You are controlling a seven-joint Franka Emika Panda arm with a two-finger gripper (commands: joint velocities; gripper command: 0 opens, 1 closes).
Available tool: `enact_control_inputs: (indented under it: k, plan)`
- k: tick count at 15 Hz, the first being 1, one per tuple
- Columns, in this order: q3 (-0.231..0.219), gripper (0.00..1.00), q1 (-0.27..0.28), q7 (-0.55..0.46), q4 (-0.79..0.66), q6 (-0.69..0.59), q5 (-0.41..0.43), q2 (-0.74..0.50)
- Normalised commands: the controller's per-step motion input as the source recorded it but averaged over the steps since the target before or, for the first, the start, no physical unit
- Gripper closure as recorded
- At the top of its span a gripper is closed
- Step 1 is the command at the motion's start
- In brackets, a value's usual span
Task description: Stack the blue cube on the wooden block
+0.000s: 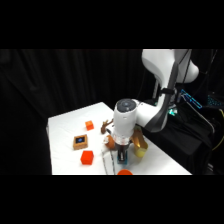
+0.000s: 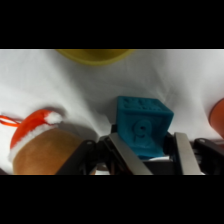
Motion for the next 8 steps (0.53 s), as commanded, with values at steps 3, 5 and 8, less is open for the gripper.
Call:
enact_control_inputs:
  k: [3, 5, 8]
  plan:
    - [0.069, 0.66, -0.035, -0.15, -0.09, -0.12, 0.015, -0.24]
    - [0.078, 0.66, -0.045, -0.18, -0.13, -0.23, -0.001, -0.38]
    - [0.083, 0.66, -0.079, -0.18, -0.13, -0.3, -0.029, -0.43]
